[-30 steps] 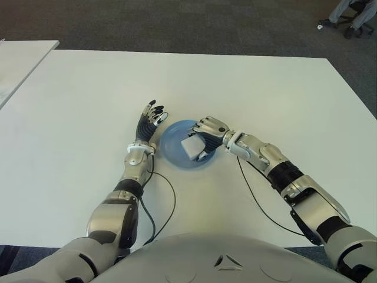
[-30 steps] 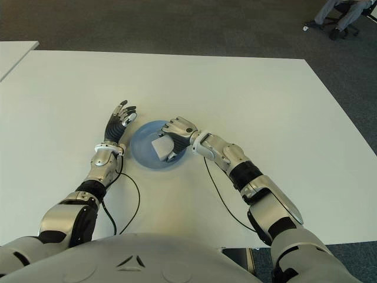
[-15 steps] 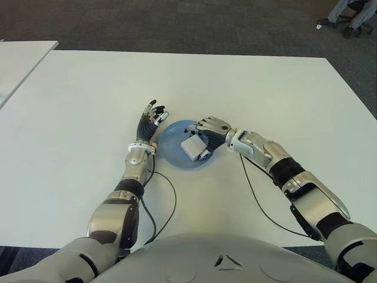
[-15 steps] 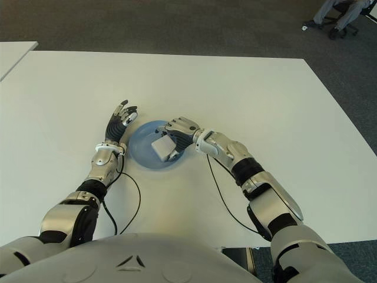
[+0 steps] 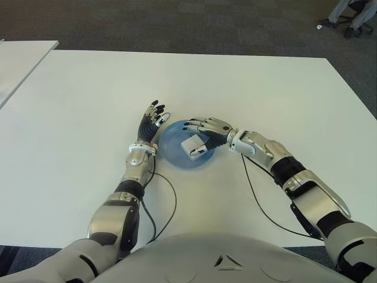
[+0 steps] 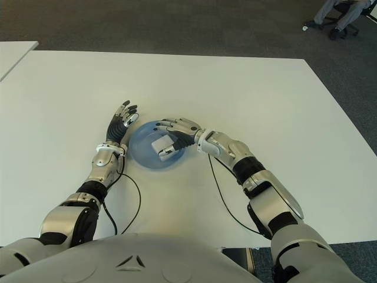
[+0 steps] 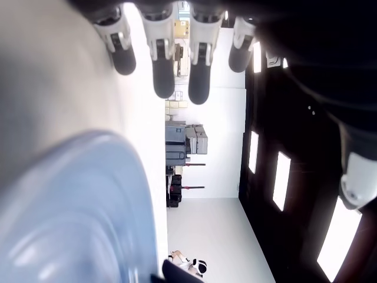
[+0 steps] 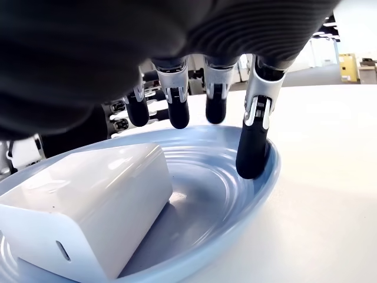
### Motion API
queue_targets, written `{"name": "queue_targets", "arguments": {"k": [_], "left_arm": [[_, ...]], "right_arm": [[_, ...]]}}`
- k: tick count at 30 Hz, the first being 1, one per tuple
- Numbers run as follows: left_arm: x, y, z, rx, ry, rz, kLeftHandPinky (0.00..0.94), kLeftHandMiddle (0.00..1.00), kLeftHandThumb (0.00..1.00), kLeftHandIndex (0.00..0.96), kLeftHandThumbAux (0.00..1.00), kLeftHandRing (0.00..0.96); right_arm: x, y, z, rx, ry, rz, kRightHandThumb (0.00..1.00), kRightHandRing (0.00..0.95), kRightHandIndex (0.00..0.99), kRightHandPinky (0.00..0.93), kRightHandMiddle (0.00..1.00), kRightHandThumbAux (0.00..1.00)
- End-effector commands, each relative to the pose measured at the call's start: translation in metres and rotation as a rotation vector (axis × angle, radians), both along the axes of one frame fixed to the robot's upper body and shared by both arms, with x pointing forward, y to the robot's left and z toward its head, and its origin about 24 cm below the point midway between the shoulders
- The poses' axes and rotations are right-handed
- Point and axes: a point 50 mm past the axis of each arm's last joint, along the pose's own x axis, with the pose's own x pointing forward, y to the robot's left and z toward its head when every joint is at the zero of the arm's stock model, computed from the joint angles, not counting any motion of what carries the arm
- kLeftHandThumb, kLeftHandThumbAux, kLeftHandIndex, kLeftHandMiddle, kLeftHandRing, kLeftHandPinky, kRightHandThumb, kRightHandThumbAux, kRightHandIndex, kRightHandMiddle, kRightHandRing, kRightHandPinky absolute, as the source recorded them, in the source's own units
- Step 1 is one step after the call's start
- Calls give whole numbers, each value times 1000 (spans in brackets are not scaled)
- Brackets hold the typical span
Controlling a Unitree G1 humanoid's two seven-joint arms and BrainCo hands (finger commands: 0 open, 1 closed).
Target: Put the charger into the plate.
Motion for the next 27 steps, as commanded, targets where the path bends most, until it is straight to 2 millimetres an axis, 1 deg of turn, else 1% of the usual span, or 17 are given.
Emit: {"name": "queue_targets", "arguments": {"k": [1, 6, 10, 17, 23, 27], "left_arm": [[-19, 2, -24, 17, 137, -9, 13, 196, 0, 76, 505, 136], [-20, 2, -24, 19, 134, -26, 8, 226, 0, 90, 519, 155], [-20, 1, -25, 9, 137, -28, 3, 265, 0, 114, 555, 181], [-21, 1, -25, -8, 141, -23, 44, 310, 0, 174, 600, 209], [-21, 2, -25, -5, 141, -19, 71, 332, 0, 205, 603, 226], [-22, 4, -26, 3, 144, -22, 69, 338, 0, 207, 594, 232]], "right_arm": [[4, 0, 2, 27, 14, -31, 252, 0, 0, 0, 0, 118], [5, 1, 4, 102, 17, -82, 248, 0, 0, 0, 0, 111], [7, 1, 8, 153, 12, -113, 260, 0, 0, 0, 0, 99], [8, 0, 14, 229, 24, -163, 288, 0, 0, 0, 0, 90], [11, -2, 19, 253, 22, -197, 302, 0, 0, 0, 0, 90], [18, -6, 26, 280, 19, -238, 303, 0, 0, 0, 0, 93]]}}
